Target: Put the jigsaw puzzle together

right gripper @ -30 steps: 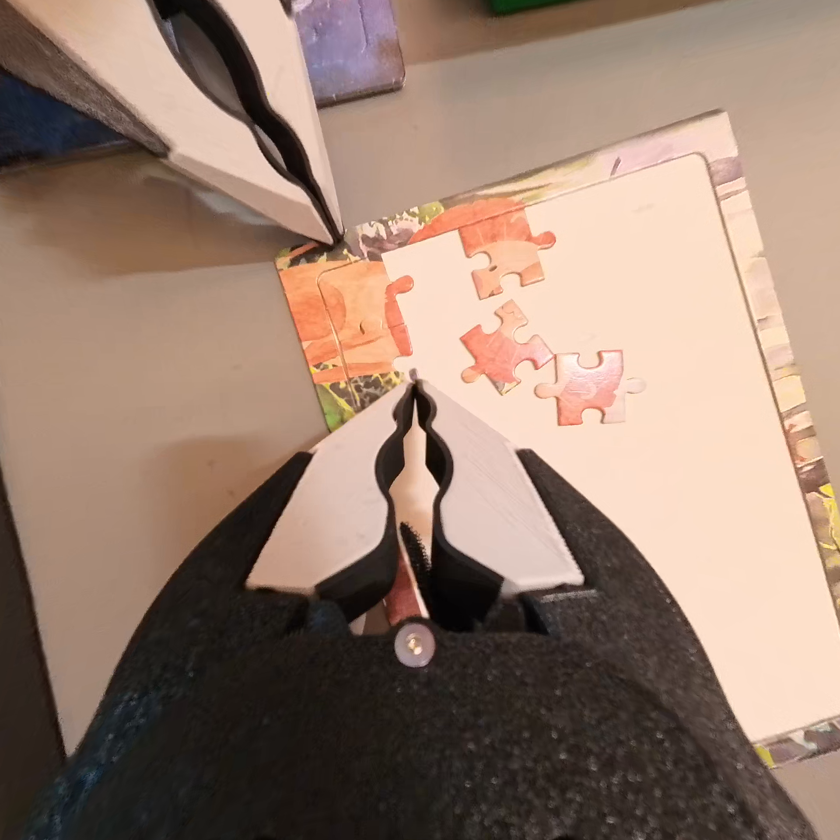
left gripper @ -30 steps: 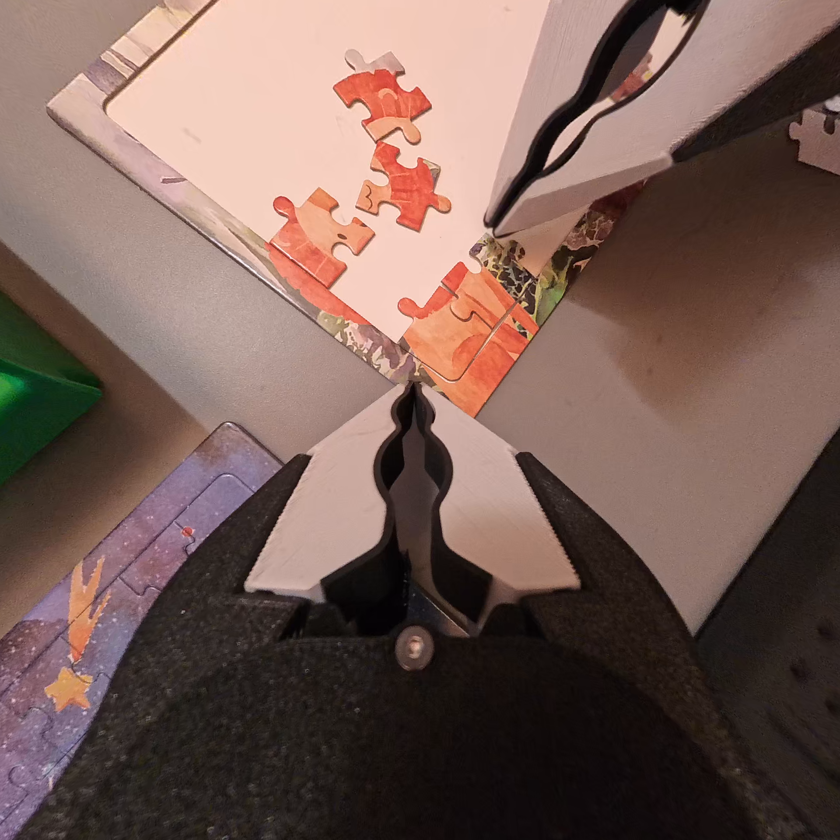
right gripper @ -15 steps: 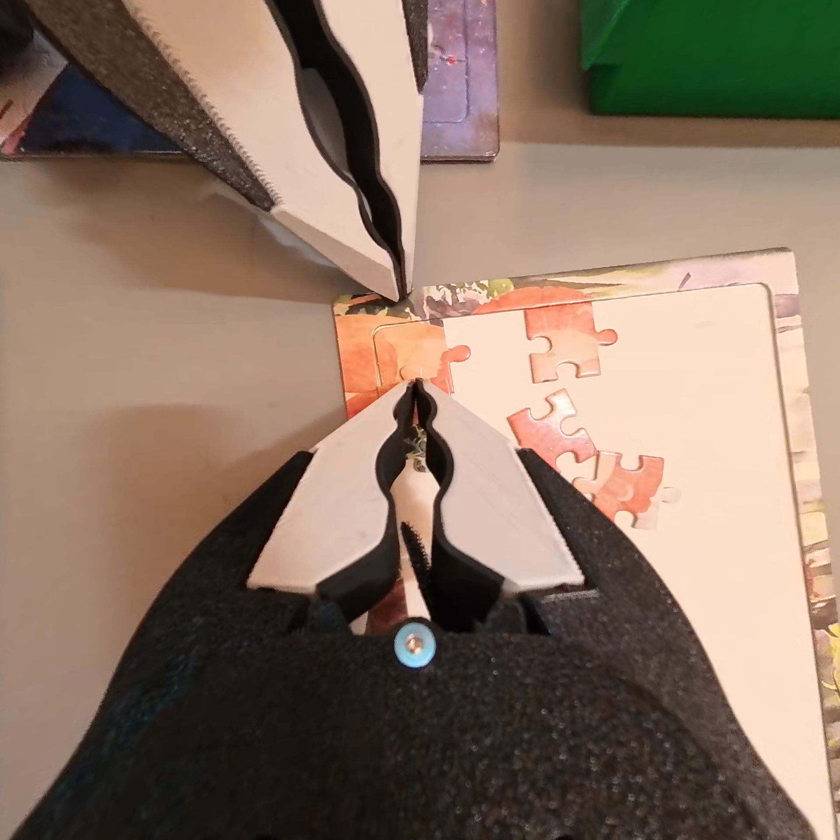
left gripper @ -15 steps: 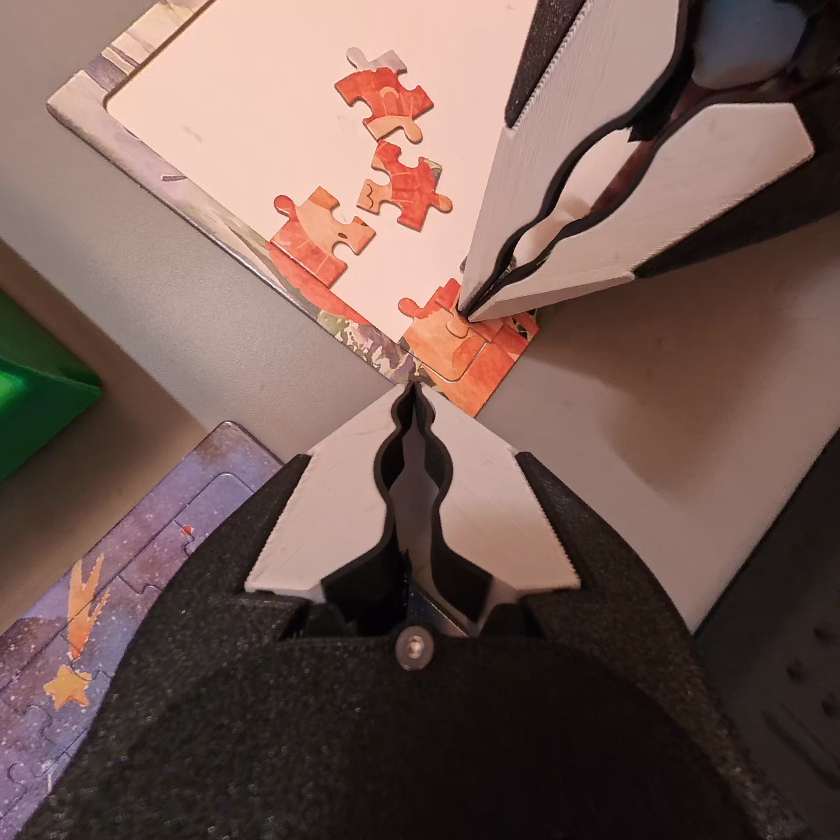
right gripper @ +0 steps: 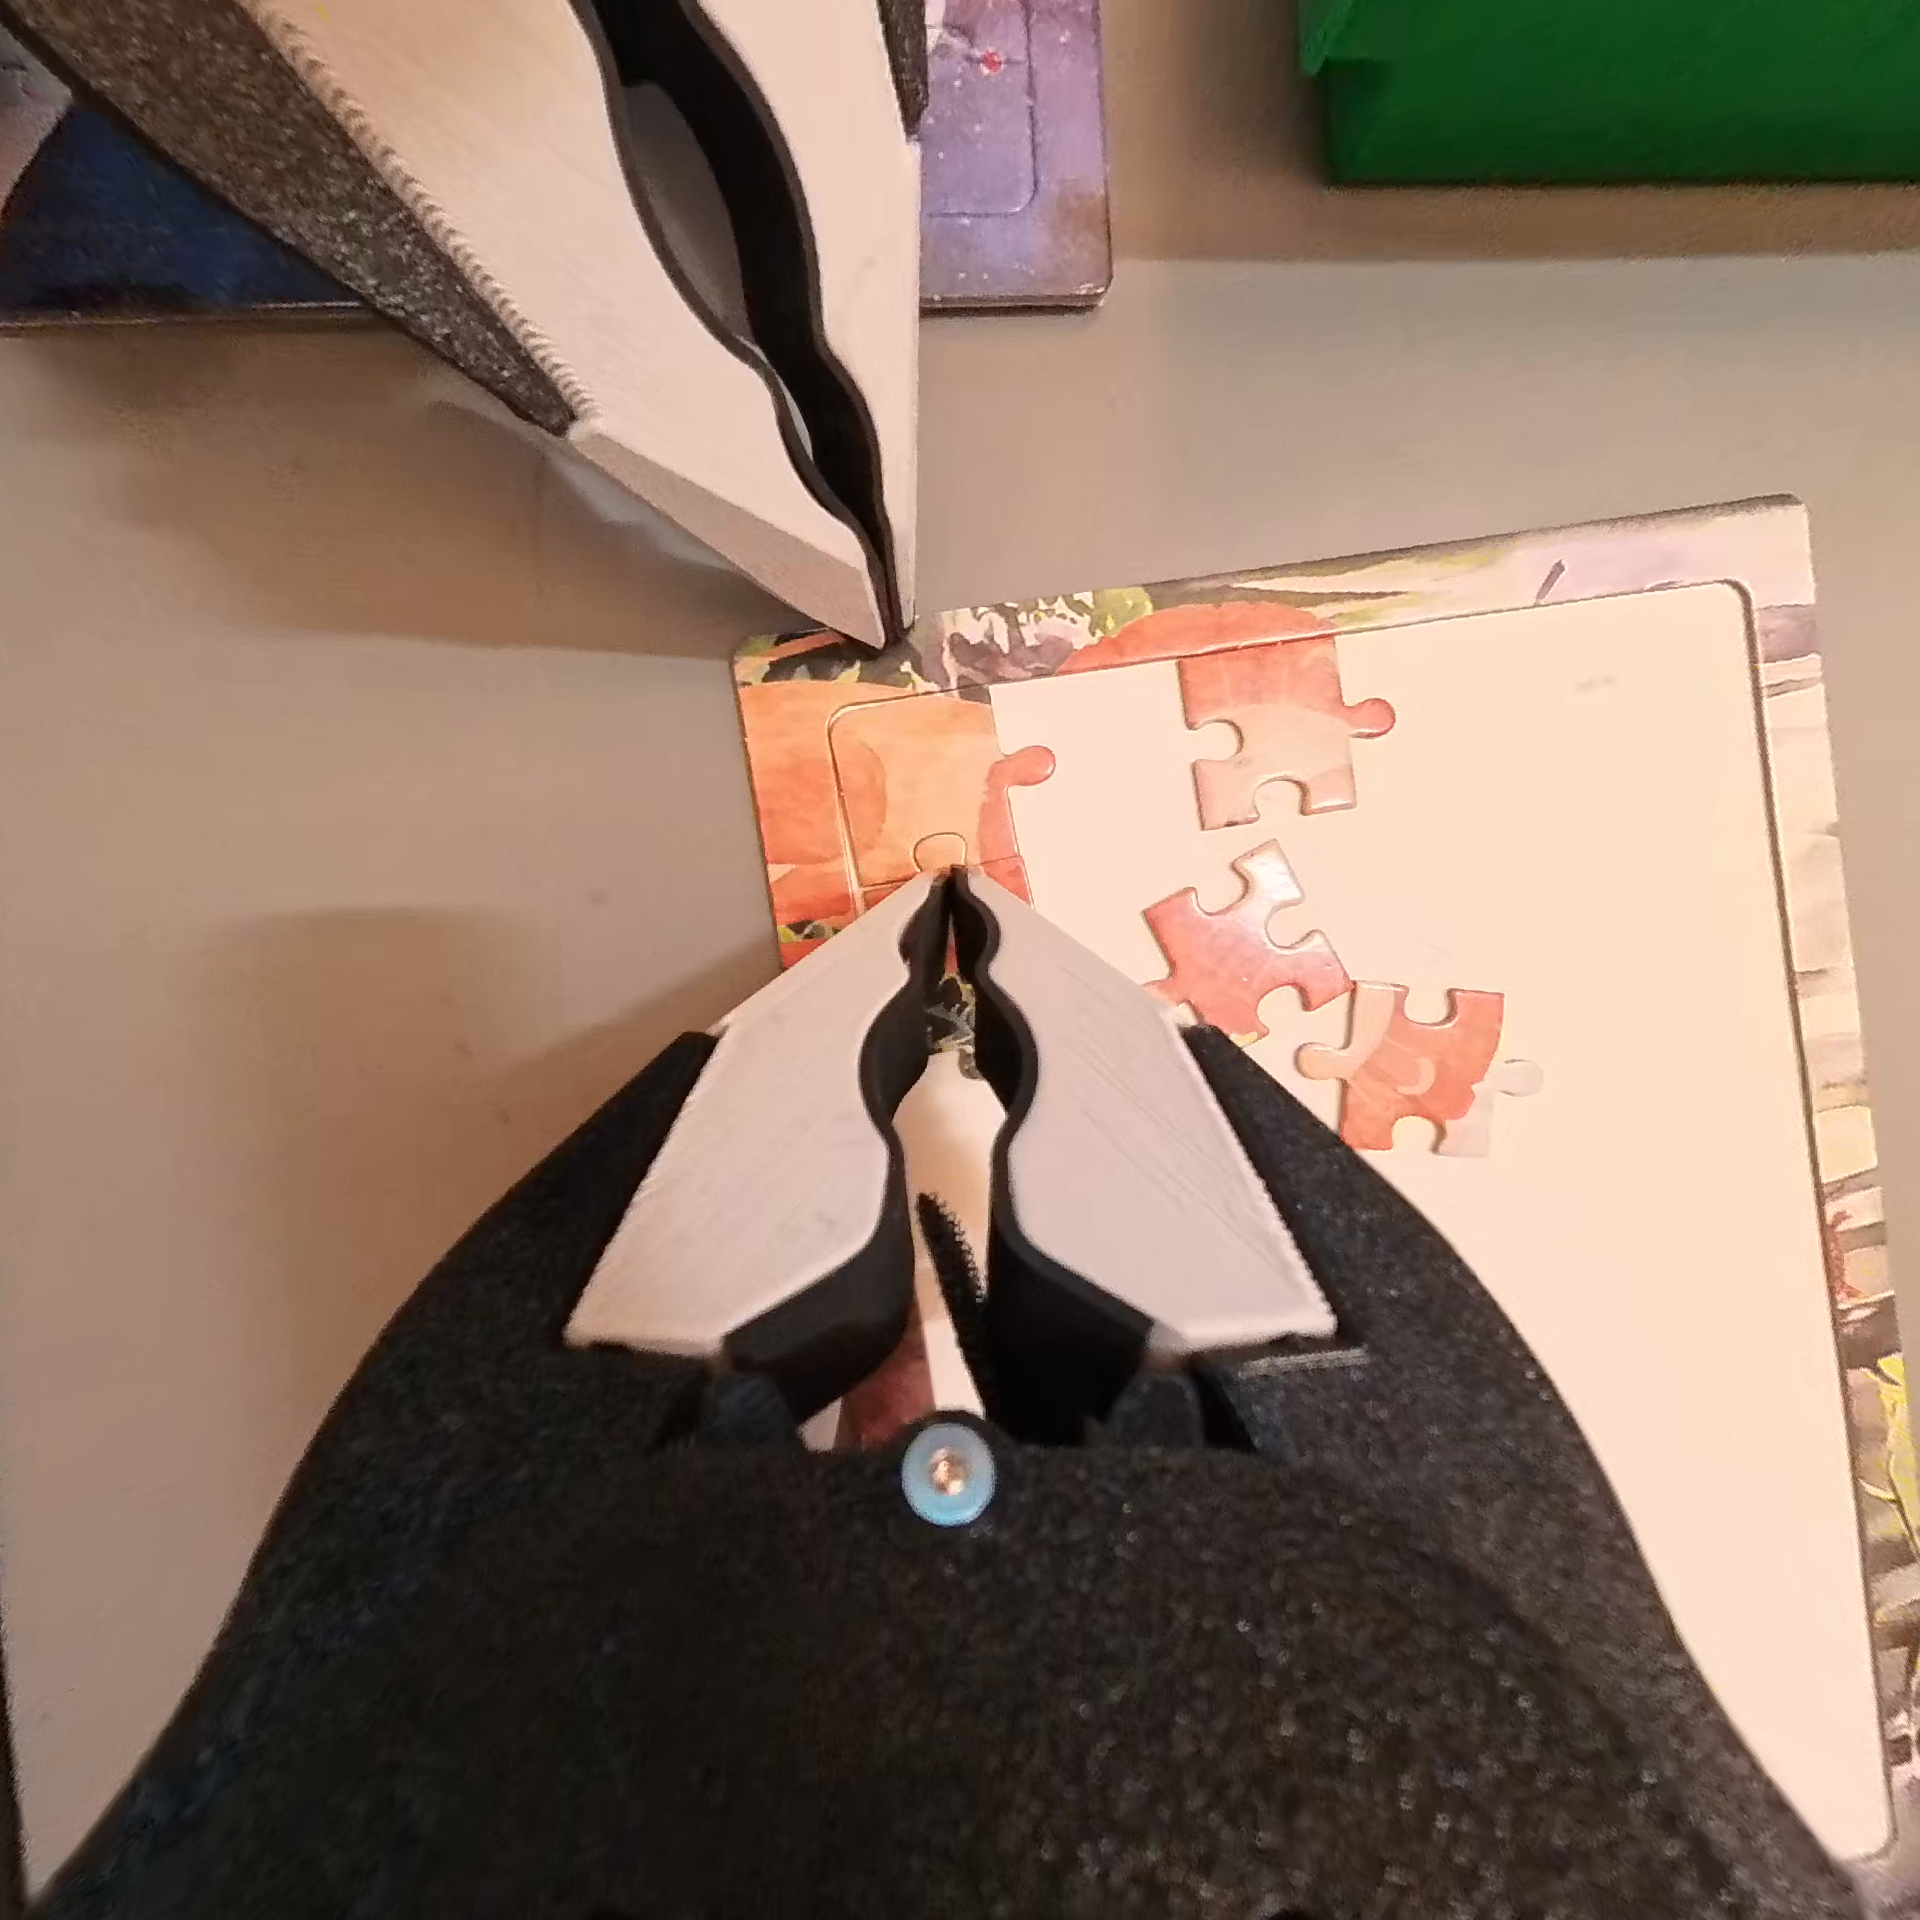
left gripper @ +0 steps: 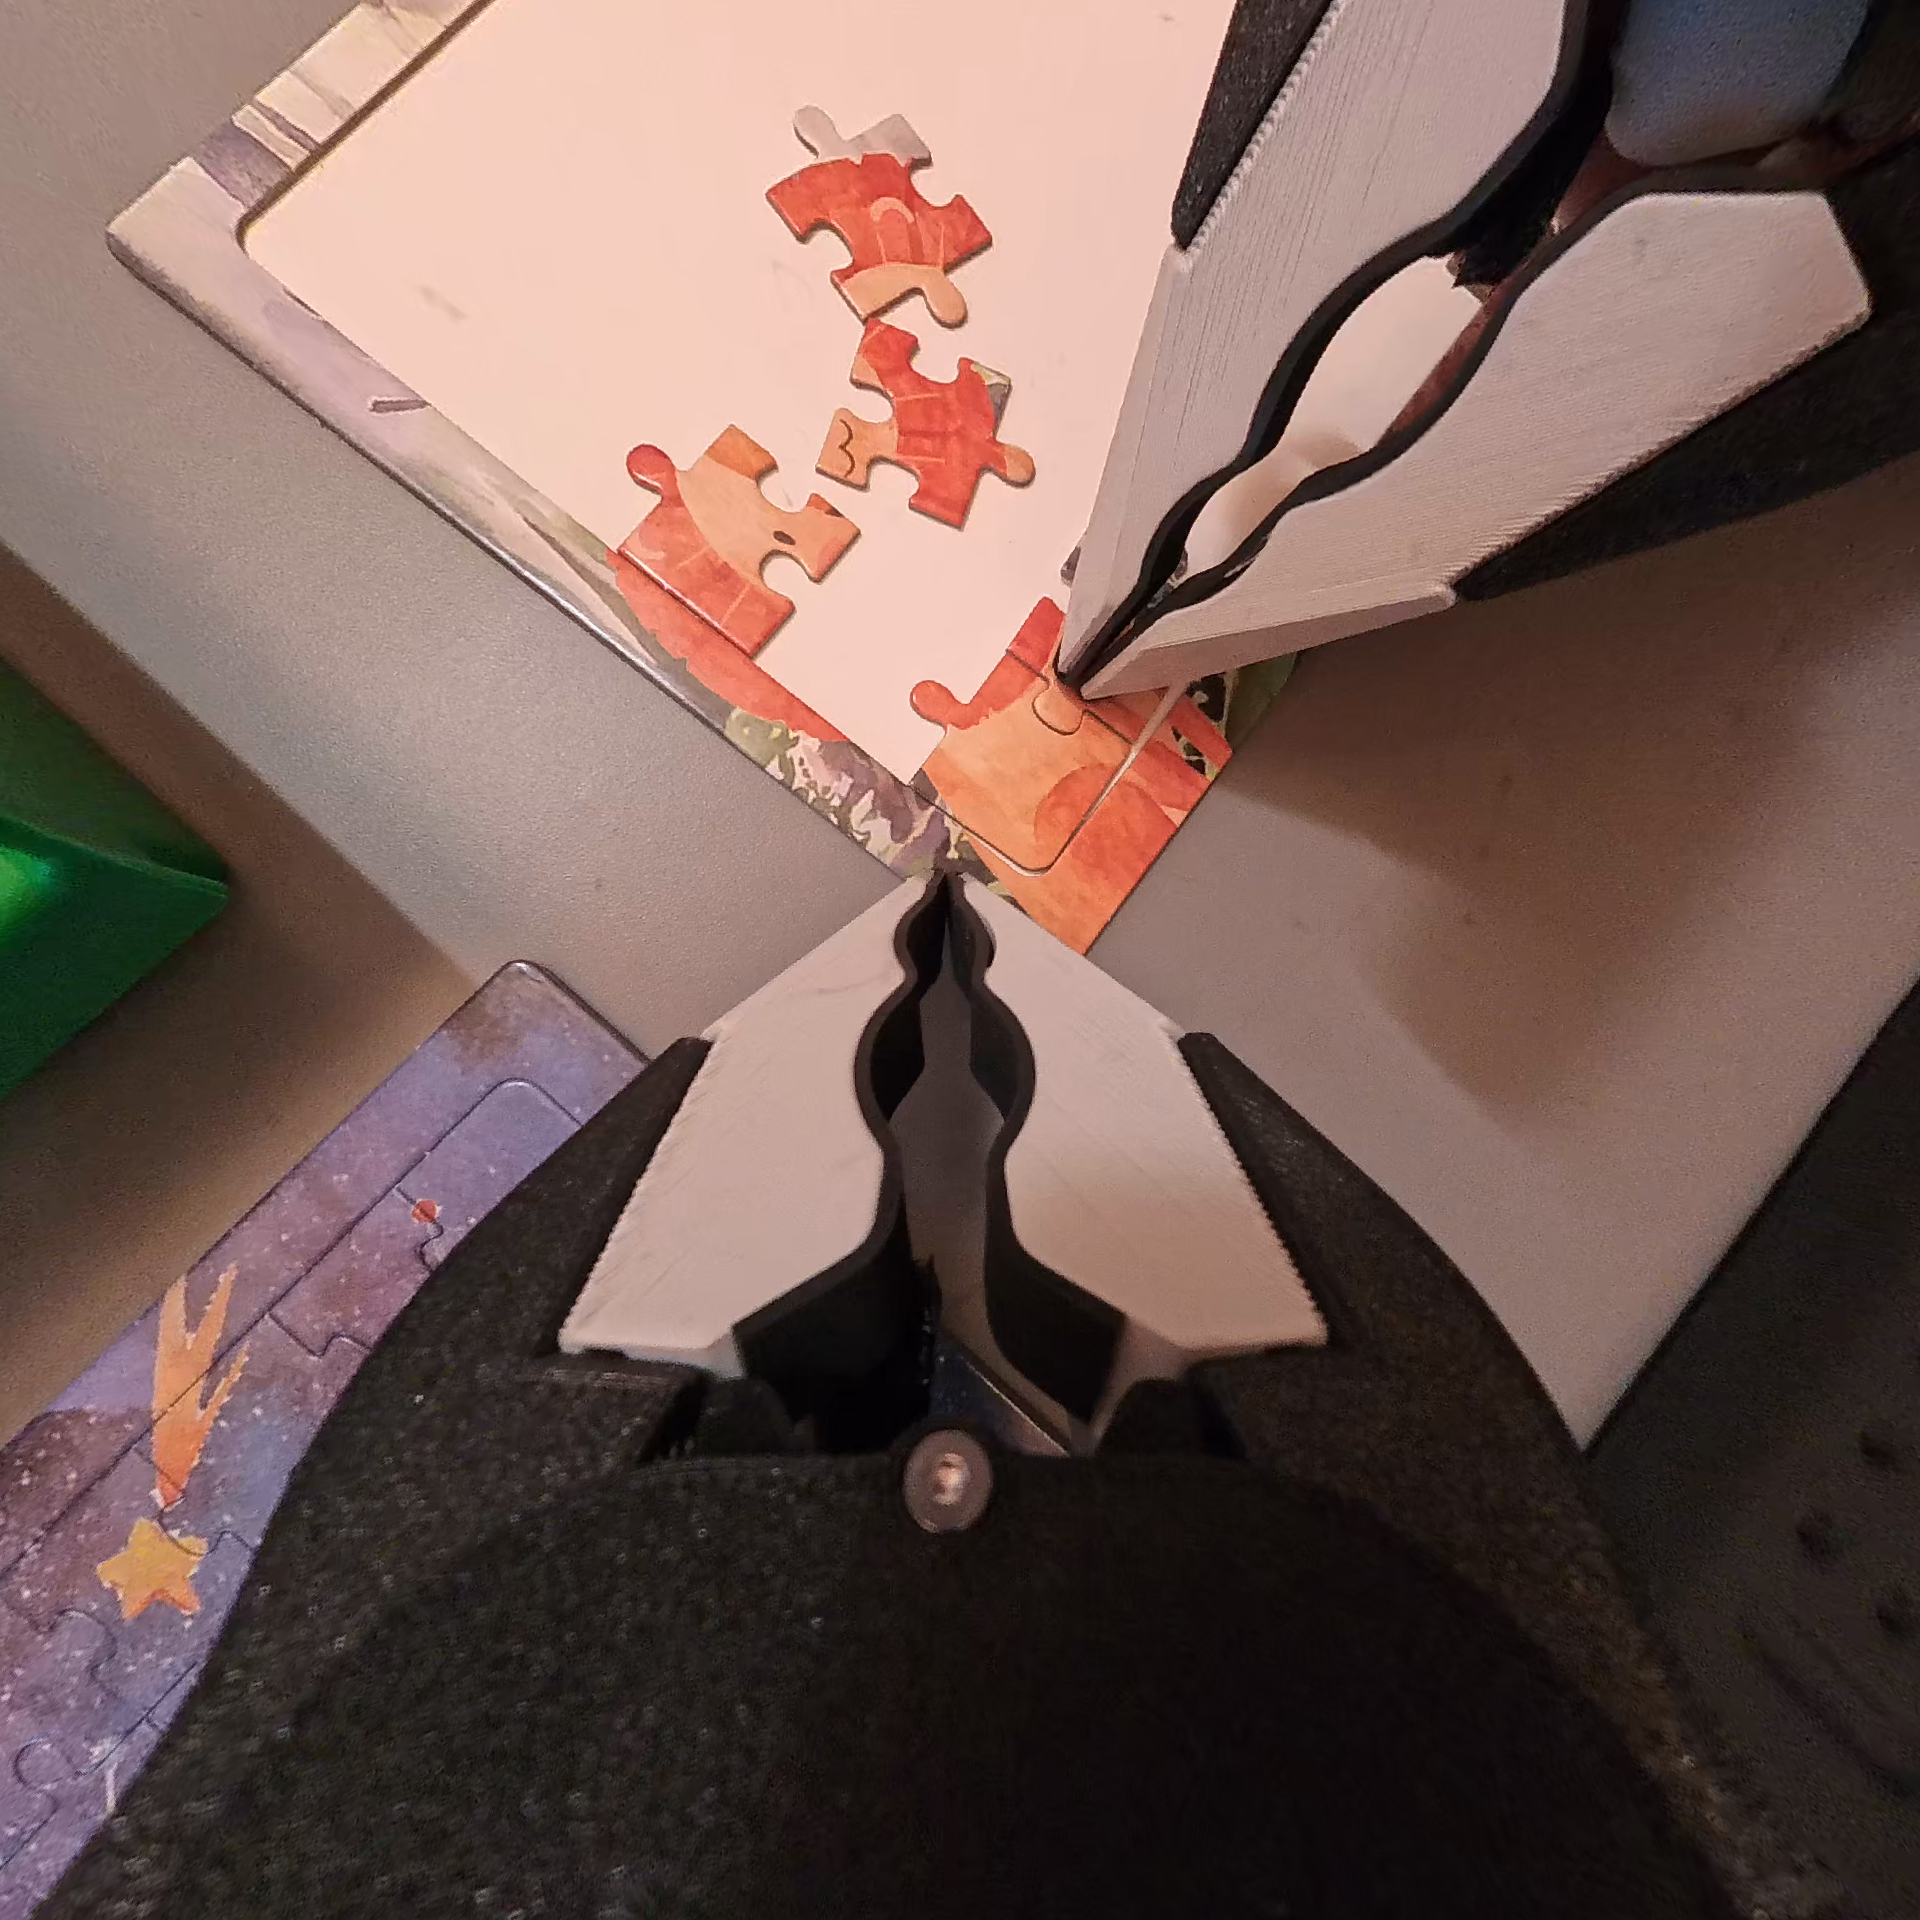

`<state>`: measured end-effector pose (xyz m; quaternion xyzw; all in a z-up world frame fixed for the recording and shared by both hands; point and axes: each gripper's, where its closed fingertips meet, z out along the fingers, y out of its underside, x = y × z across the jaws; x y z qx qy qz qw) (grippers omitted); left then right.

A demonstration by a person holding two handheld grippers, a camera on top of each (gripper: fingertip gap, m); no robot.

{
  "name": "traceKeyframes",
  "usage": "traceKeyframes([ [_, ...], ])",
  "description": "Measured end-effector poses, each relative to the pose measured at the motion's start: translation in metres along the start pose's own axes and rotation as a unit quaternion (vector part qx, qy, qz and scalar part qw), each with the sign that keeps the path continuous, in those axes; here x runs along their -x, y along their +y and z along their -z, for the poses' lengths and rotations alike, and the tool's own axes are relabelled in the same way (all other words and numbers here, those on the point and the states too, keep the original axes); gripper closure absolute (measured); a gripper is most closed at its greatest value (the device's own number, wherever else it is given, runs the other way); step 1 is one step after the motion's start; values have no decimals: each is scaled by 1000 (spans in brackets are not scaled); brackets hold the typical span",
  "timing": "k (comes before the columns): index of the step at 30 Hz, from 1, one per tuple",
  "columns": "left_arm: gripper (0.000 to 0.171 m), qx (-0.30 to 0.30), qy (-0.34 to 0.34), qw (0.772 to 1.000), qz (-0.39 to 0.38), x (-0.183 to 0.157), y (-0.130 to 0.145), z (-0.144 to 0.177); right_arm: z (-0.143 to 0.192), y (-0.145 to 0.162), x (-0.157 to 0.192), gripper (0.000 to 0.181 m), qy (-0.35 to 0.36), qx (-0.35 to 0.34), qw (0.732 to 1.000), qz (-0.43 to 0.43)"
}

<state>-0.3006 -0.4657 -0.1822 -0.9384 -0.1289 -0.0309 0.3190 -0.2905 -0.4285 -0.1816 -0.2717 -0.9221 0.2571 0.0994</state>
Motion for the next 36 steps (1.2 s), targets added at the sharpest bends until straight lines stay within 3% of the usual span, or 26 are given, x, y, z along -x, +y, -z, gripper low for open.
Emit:
traceKeyframes([
  [7, 171, -2, 2, 1000, 1, 0, 0, 0, 15, 1, -5, 181, -17, -18, 999, -47],
  [12, 171, -3, 5, 1000, 3, 0, 0, 0, 1, 4, -5, 181, -1, -6, 999, -41],
  [19, 171, 1, -1, 1000, 0, 0, 0, 0, 1, 4, -5, 181, -19, -11, 996, -88],
  [26, 171, -1, 1, 1000, 3, 0, 0, 0, 11, 9, 10, 181, -56, -9, 996, -68],
  [36, 171, -2, 1, 1000, 3, 0, 0, 0, 6, 10, 11, 181, -53, -7, 993, -106],
])
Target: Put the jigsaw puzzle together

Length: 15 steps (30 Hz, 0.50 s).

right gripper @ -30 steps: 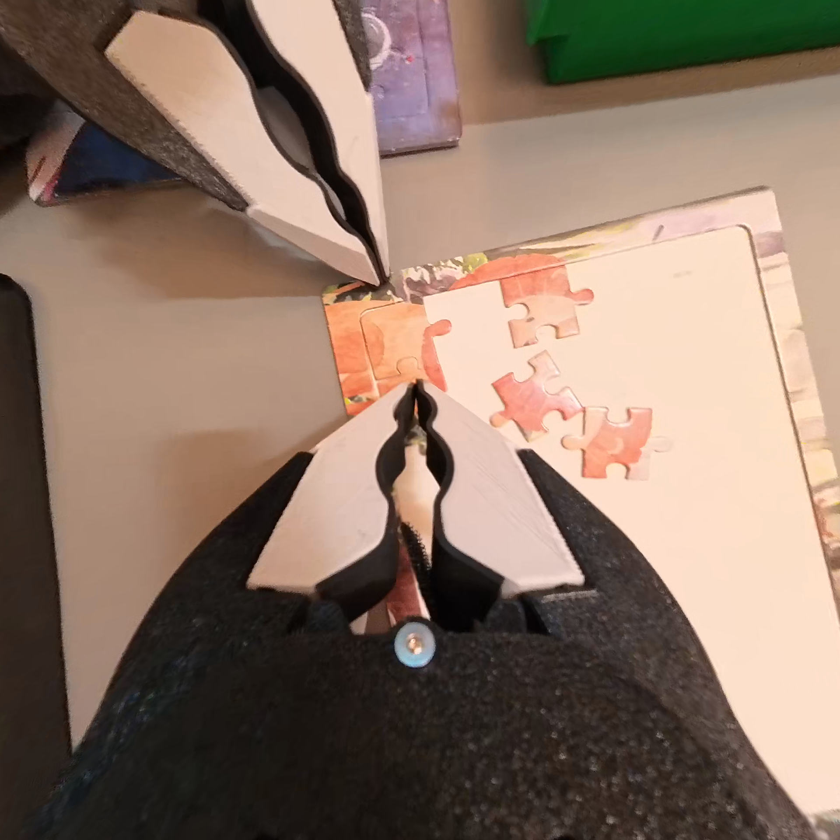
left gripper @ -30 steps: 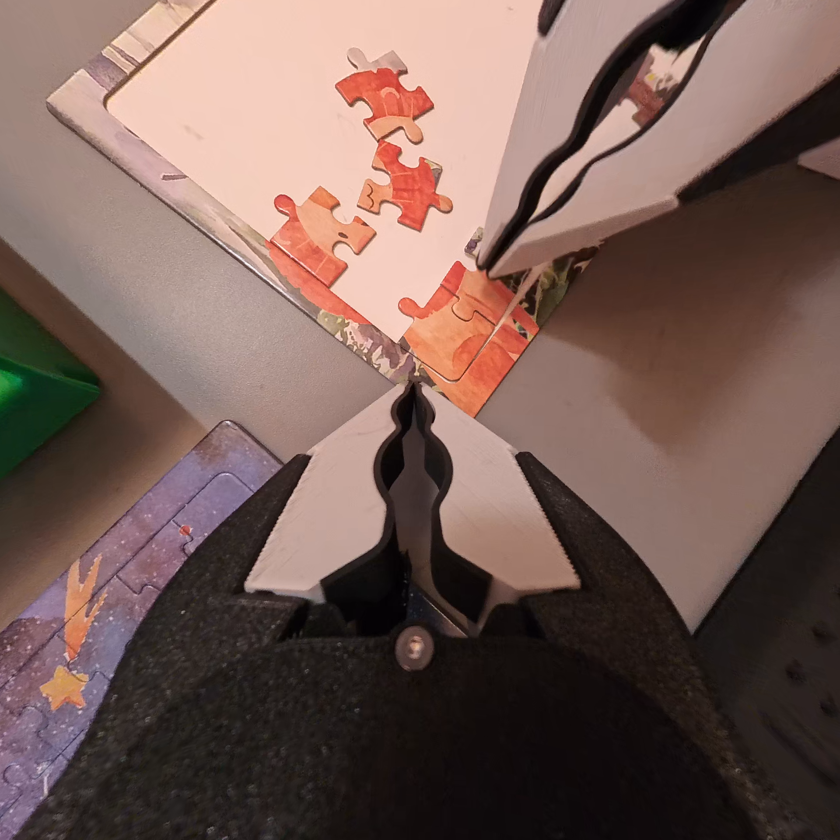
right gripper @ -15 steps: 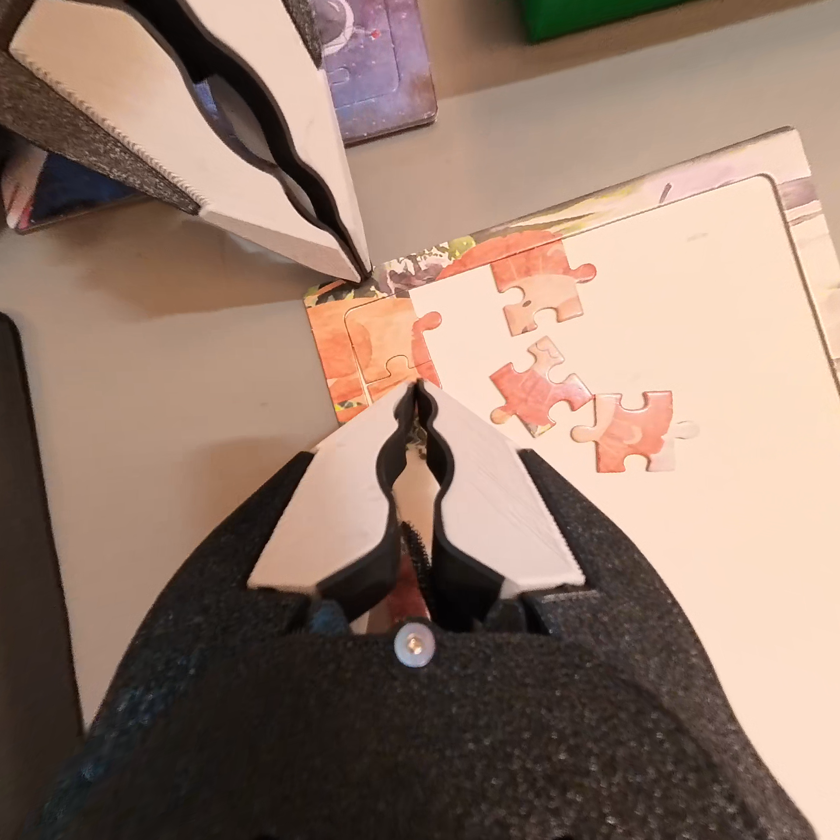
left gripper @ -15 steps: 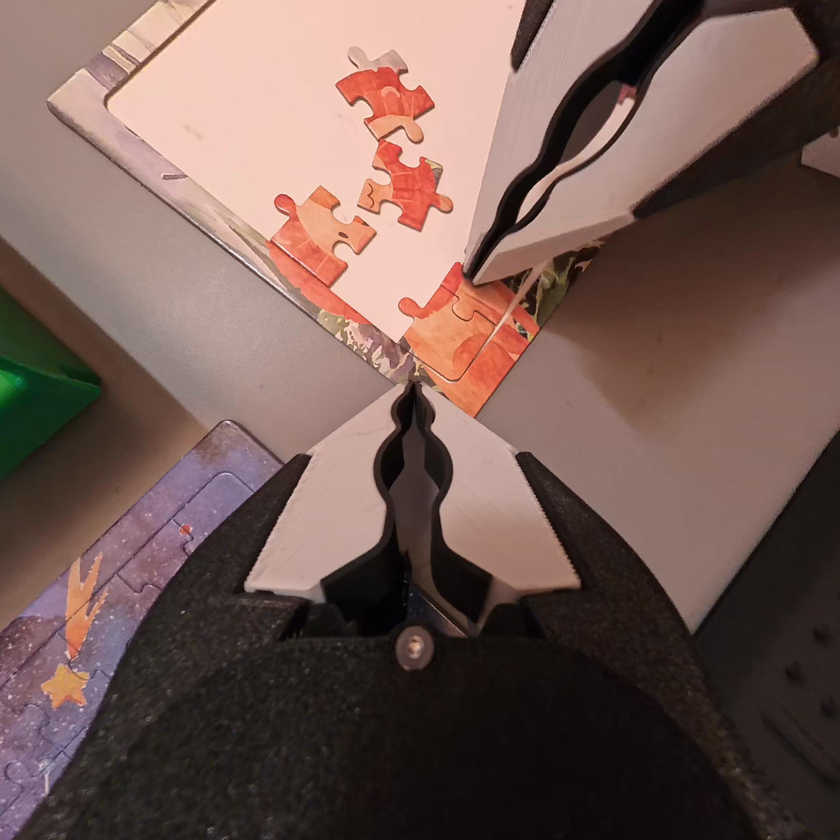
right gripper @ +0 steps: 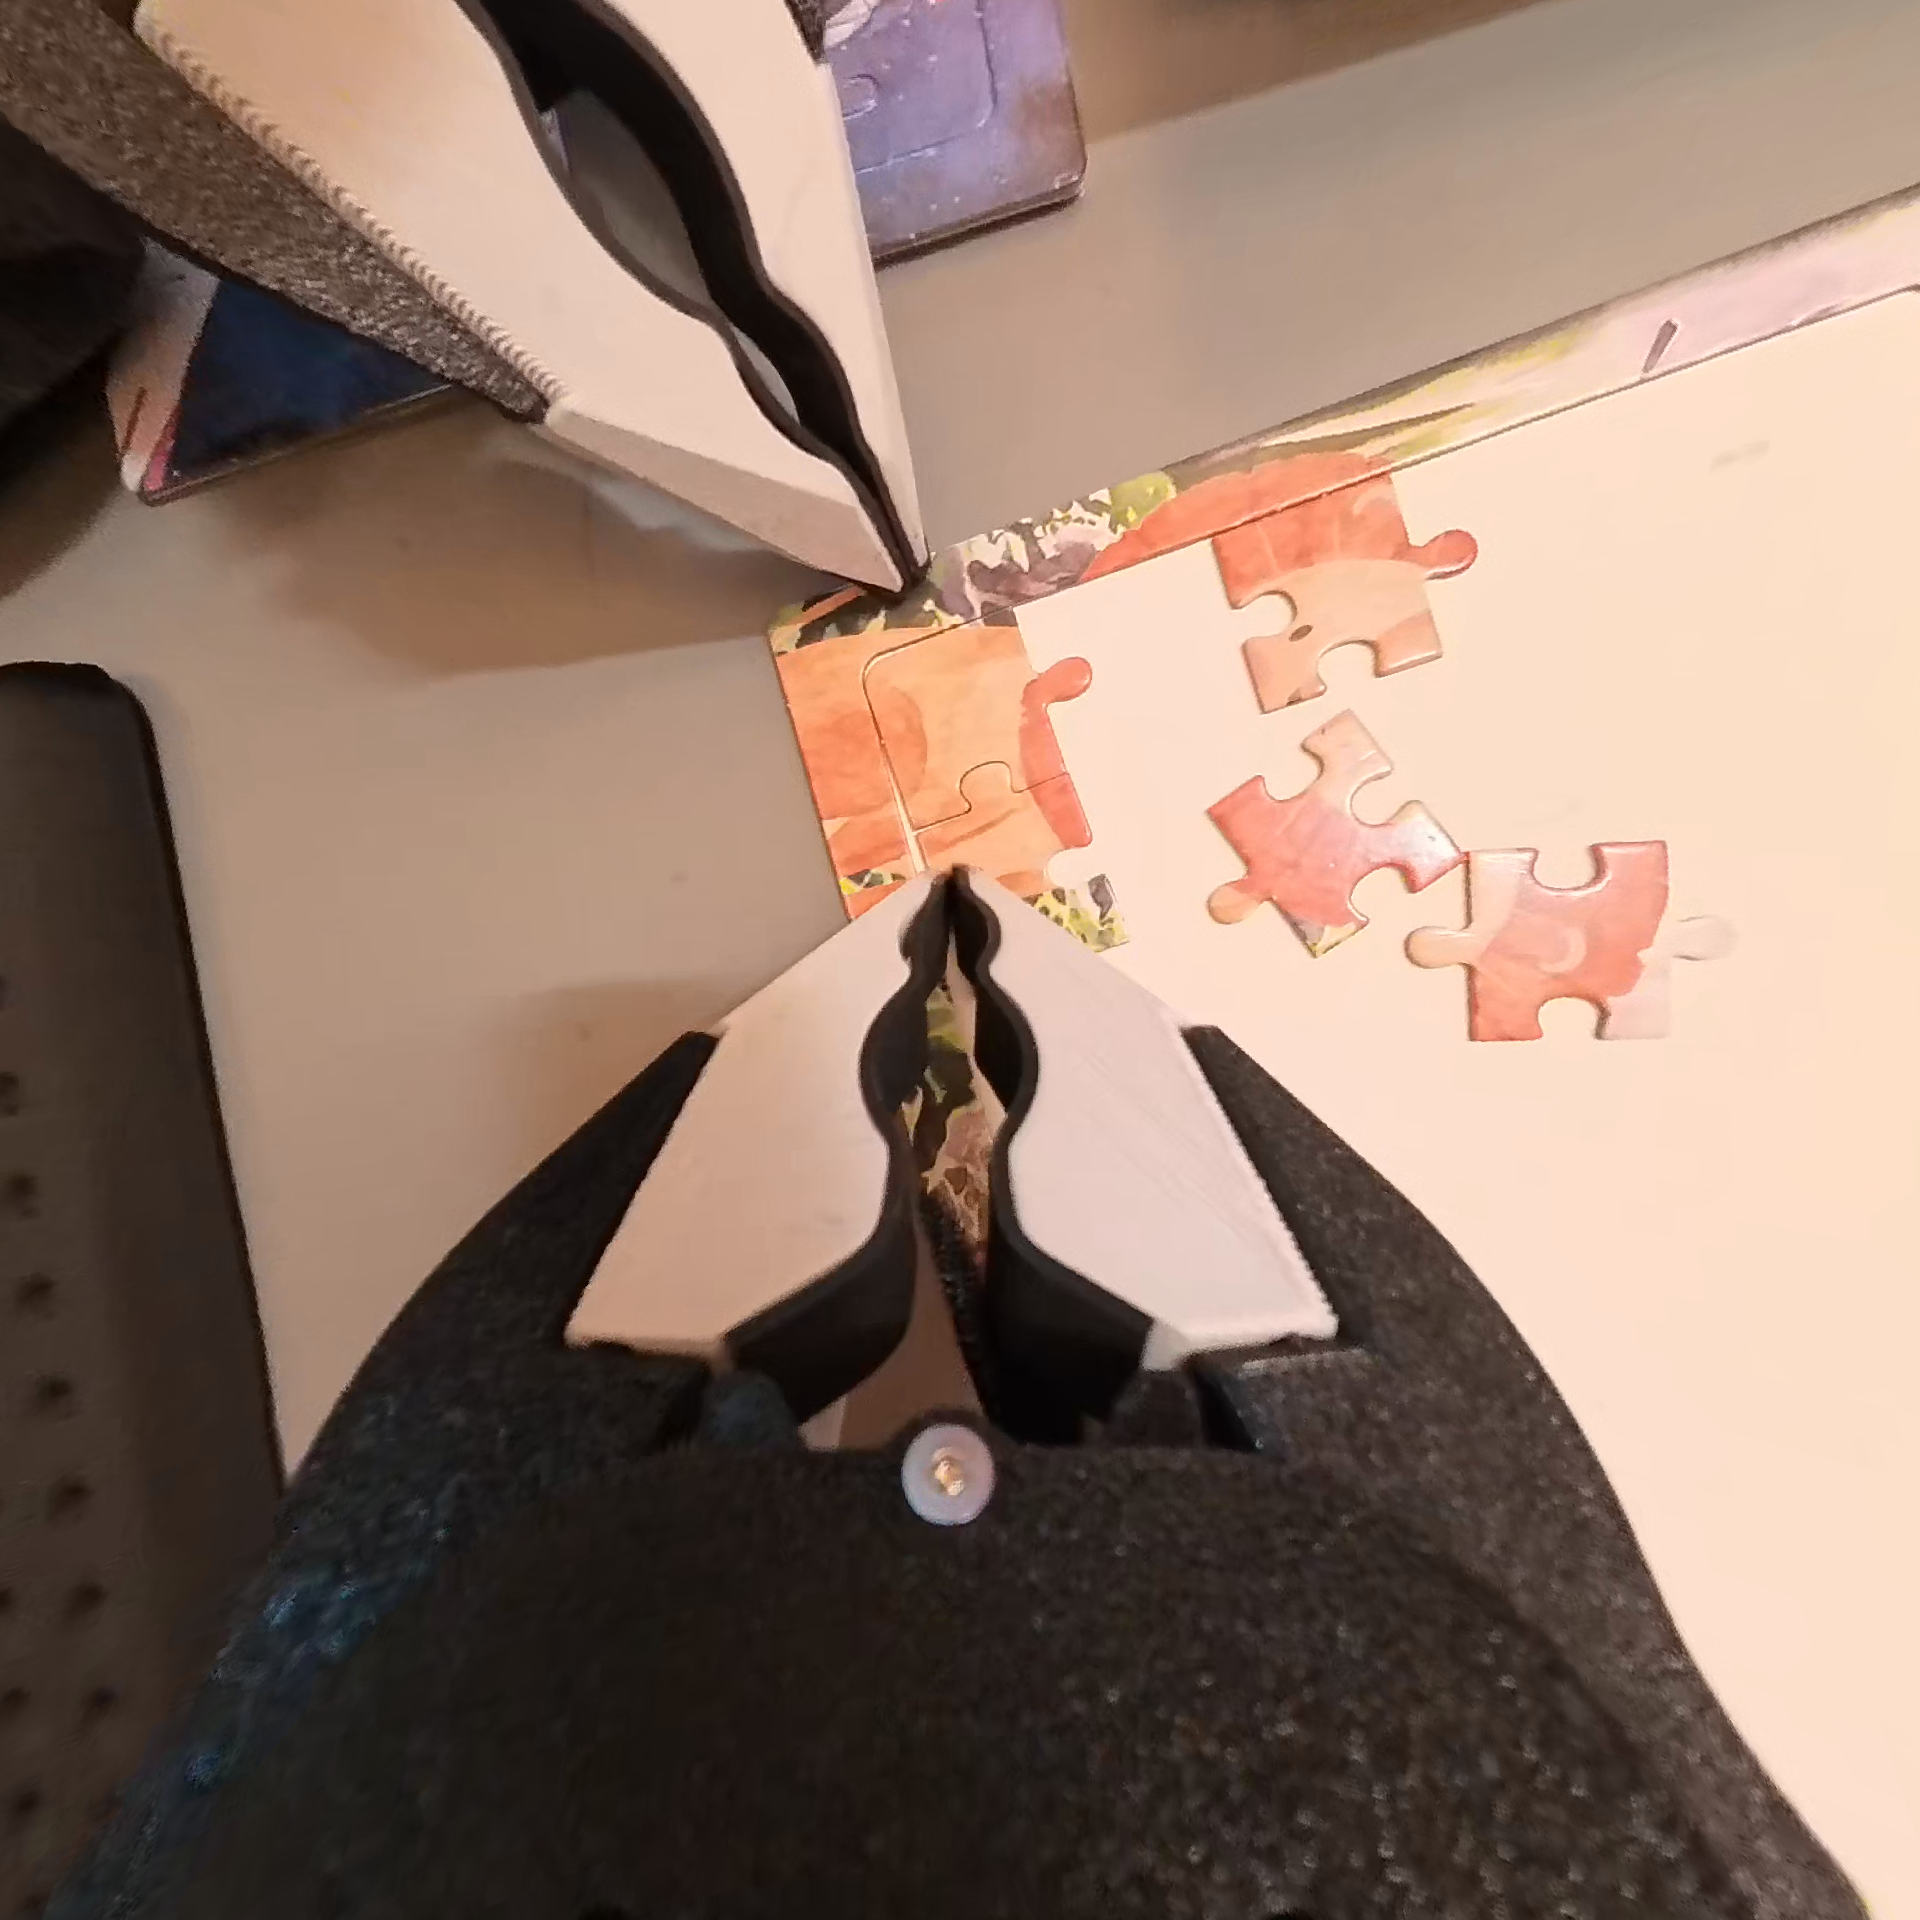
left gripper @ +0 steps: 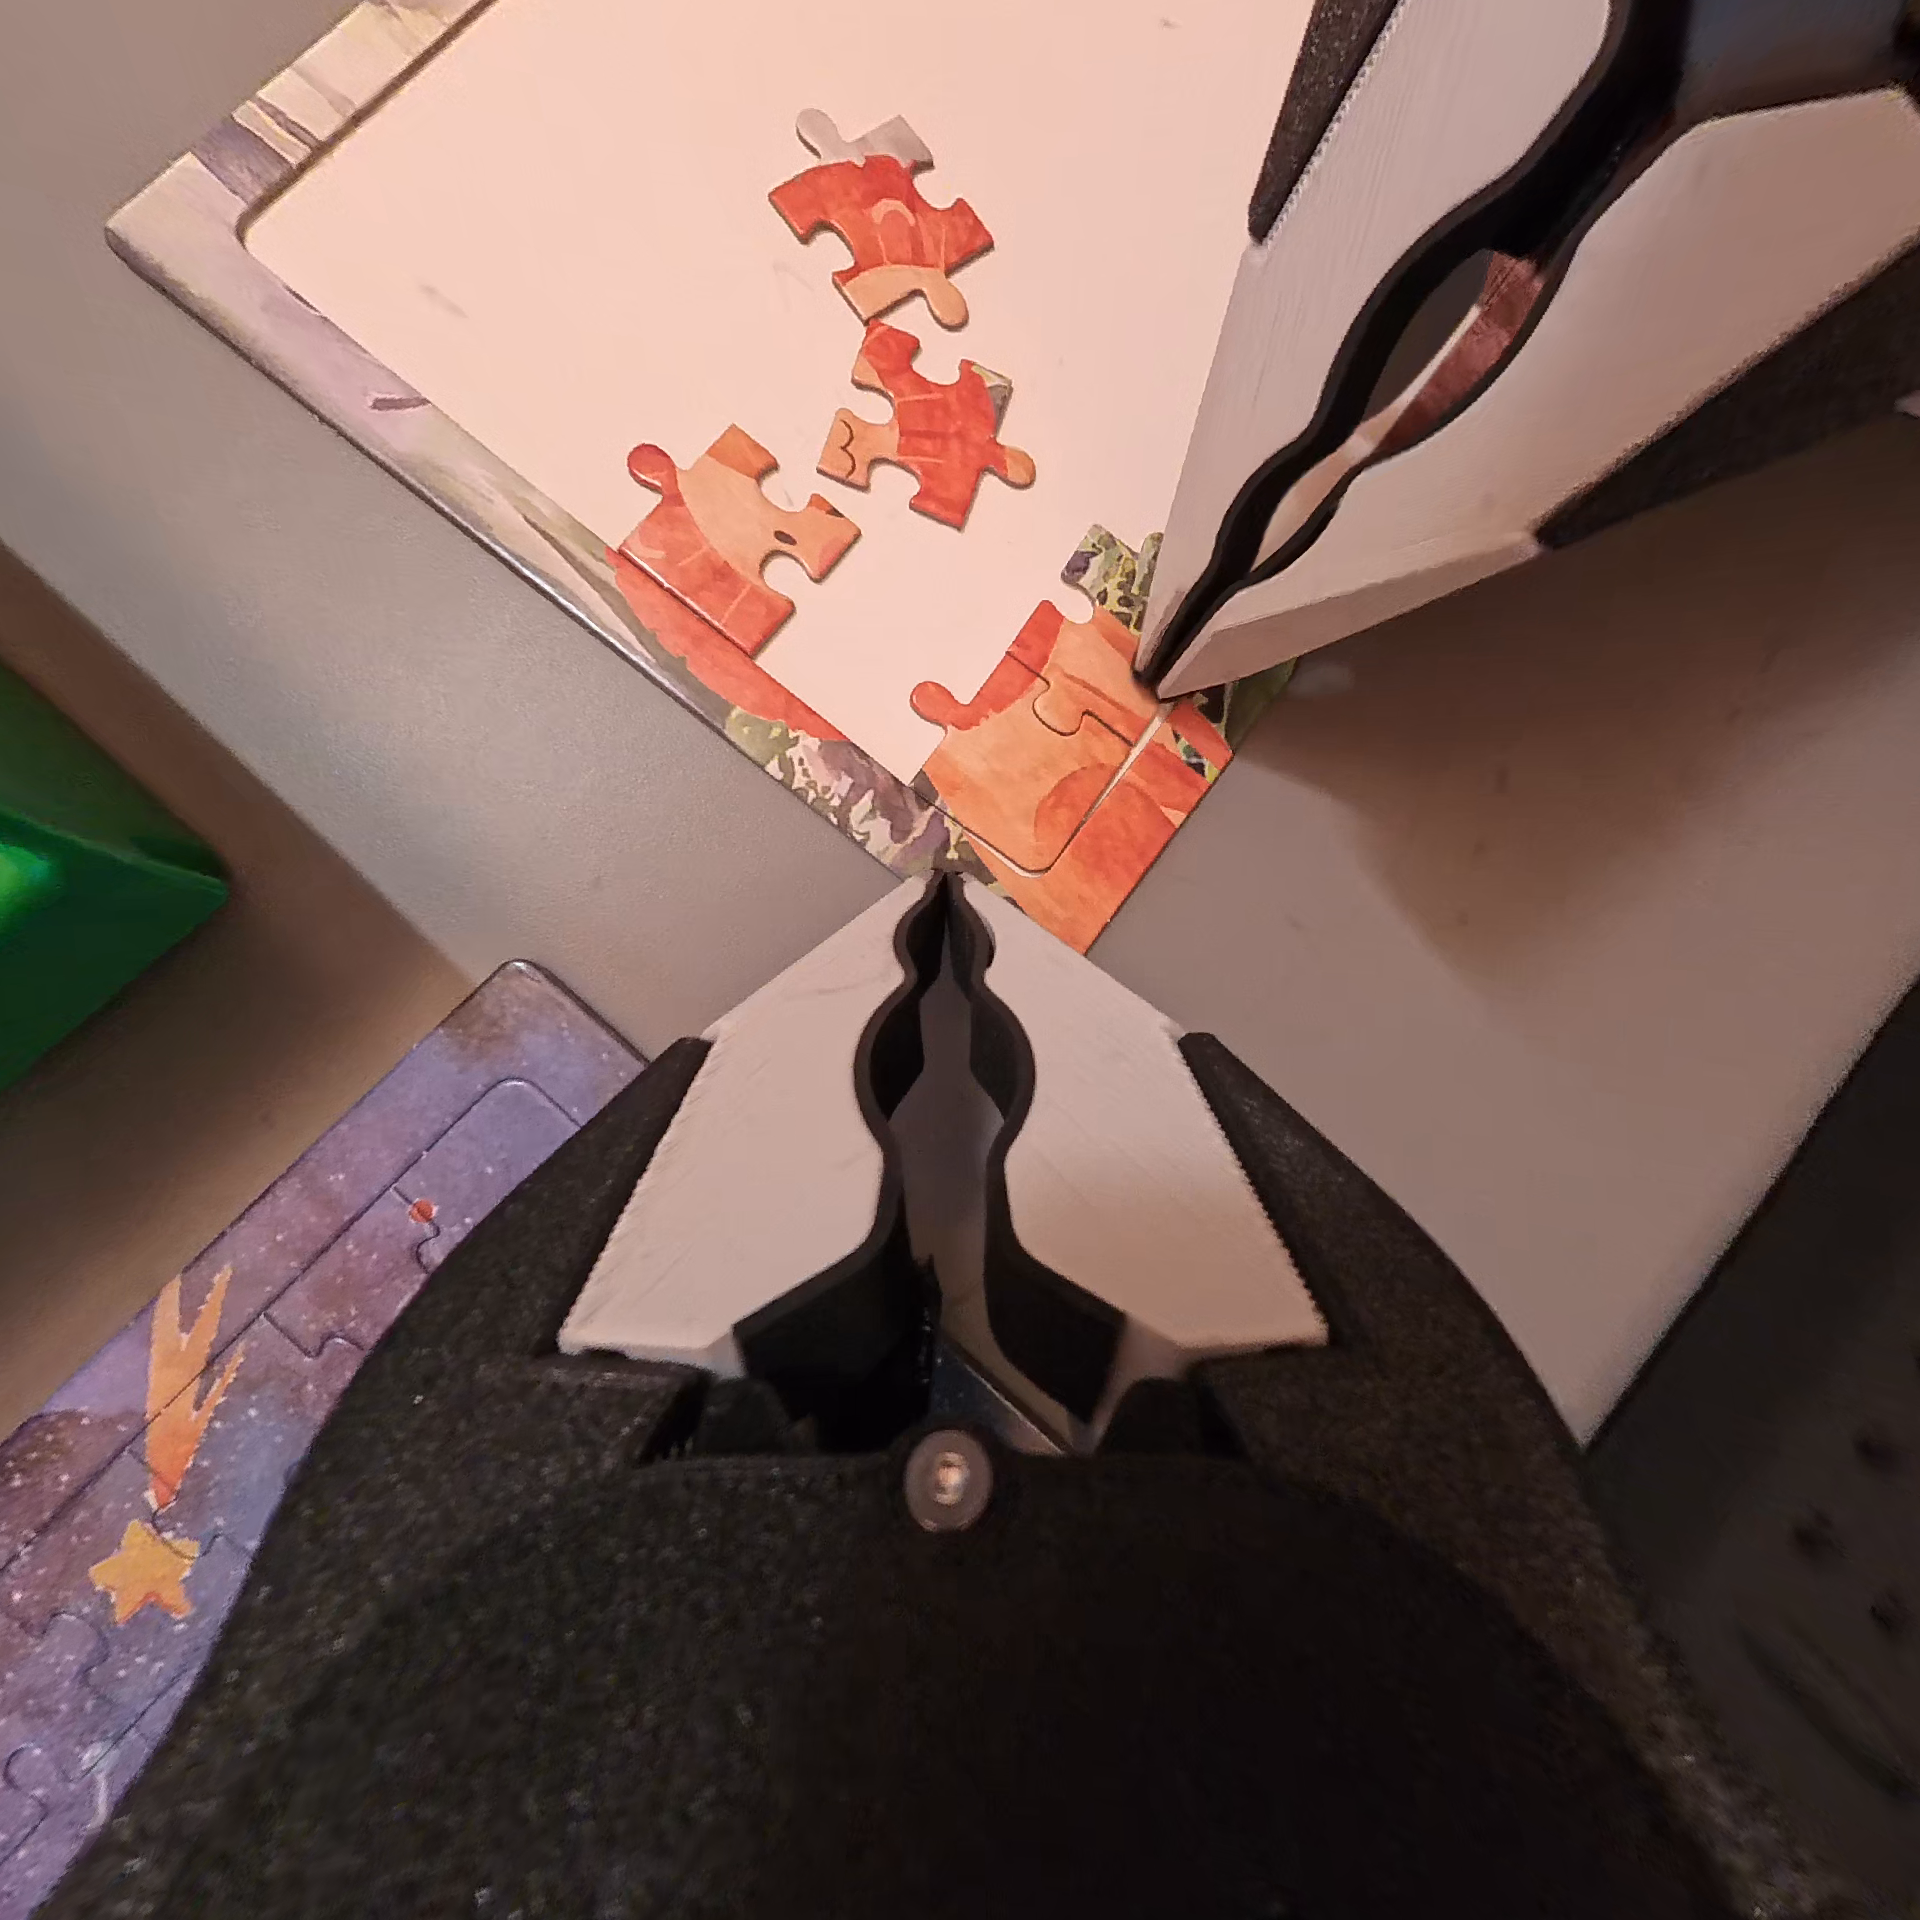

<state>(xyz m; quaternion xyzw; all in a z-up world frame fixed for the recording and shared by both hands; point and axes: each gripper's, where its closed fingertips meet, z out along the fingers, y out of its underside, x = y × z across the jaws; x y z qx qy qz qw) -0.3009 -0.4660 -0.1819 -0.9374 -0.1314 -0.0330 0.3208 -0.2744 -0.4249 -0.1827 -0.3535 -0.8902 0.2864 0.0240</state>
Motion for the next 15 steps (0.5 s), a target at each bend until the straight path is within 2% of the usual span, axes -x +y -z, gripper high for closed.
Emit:
traceKeyframes([
  [3, 171, 4, -15, 999, -38, -1, -1, 2, 4, -3, -1, 181, -5, -14, 1000, -9],
  [8, 171, -51, 6, 997, -56, -19, -29, 12, 14, -1, -15, 181, 27, -22, 999, -3],
  [11, 171, -21, -5, 997, -70, -17, -17, 5, 19, 2, -31, 181, 43, -29, 999, -17],
  [15, 171, -30, 19, 998, -59, -19, -17, 2, 9, 9, -28, 181, 33, -11, 999, -6],
])
